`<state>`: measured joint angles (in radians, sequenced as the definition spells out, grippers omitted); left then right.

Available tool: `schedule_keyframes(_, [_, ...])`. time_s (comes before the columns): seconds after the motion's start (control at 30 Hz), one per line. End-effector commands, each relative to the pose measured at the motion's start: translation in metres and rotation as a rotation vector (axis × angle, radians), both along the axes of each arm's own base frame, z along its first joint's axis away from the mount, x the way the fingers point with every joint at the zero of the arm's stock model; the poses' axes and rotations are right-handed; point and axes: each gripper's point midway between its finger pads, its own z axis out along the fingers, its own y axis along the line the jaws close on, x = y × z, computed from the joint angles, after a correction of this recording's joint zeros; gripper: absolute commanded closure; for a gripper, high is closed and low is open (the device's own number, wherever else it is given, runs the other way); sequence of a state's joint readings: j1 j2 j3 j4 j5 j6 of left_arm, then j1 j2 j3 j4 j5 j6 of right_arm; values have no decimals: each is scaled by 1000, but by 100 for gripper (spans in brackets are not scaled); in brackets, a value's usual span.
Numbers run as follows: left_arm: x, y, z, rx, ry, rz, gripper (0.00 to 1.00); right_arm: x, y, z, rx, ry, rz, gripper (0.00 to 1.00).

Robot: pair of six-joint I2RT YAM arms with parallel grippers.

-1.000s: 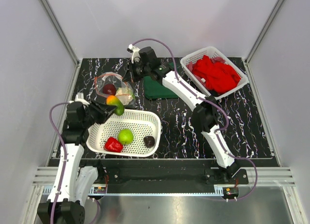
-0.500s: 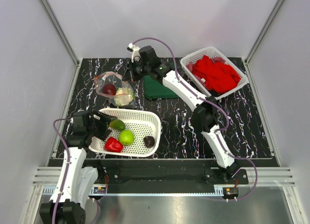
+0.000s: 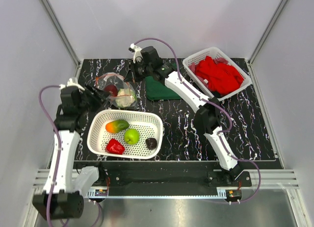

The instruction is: Open the zip-top bag and remove the fake food

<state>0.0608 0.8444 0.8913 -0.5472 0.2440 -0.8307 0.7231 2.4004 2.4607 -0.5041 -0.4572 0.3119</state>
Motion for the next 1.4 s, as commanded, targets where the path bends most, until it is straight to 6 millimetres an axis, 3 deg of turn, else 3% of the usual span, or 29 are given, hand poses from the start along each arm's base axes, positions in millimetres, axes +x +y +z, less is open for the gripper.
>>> schedule_keyframes(0.0, [46,-5,31,30,-60,-80,46,-8,-2,66,91,-94,18,100])
schedule_keyframes(0.07, [68,-10,24,17,-26,-123,60,-9,-1,69,96,-100,20,100])
schedule_keyframes(0.17, [93,-13,7,19,17,-170,68,-8,-2,70,97,-105,16,100])
schedule_keyframes(0.23, [107,-15,8,70,3,-202,69,-8,-1,69,95,-105,17,100])
schedule_keyframes(0.27, [116,-16,-6,80,36,-217,69,-8,0,67,93,-103,18,100])
schedule_keyframes(0.37, [131,-22,-12,124,38,-261,69,-7,1,64,96,-94,22,100])
schedule_keyframes(0.5, [147,-25,-40,210,93,-250,69,-6,3,61,98,-87,24,100])
schedule_keyframes(0.73, [164,-18,-92,274,205,-235,67,-7,4,62,104,-85,30,100])
schedule_keyframes(0.8, [166,-11,-98,300,222,-205,66,-7,4,62,102,-85,29,100])
schedule_keyframes(0.93, [168,-4,-106,328,229,-173,55,-7,4,55,92,-72,30,100])
schedule_keyframes(1.07, [170,-7,-121,307,264,-184,45,-8,5,53,96,-61,32,100])
schedule_keyframes(1.3, [168,-32,-146,205,283,-295,43,-8,5,50,89,-57,35,100])
schedule_keyframes(1.37, [170,-37,-144,185,251,-307,39,-7,4,50,86,-61,34,100])
